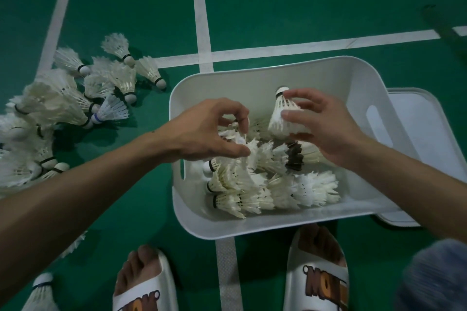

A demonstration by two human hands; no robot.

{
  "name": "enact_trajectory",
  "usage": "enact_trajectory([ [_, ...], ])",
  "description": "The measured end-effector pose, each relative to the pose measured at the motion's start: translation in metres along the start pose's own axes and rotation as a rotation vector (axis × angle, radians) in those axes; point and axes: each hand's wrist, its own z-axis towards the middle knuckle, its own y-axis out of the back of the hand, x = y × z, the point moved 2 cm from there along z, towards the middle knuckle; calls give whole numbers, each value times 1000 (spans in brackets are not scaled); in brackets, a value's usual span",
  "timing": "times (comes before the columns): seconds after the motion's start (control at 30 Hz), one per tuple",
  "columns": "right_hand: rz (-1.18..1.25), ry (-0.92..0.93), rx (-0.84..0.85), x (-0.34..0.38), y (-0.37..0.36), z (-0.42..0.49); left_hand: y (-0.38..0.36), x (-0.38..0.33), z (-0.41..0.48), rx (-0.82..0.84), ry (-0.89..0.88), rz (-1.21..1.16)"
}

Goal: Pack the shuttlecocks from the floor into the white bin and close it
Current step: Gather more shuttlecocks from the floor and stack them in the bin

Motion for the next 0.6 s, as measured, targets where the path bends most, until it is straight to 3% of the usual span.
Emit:
enact_trajectory([
  [0.13,-510,83,24,-2,11,-7,-1,0,4,-28,21,43],
  [0.27,-766,107,145,-2,11,-15,-1,3,4,-58,50,62],
  [0.4,-1188,295,288,-3,5,-17,0,4,7,-104,91,46],
  [0.6,-1329,383,417,-14,-21,-17,-1,5,9,-105,112,14],
])
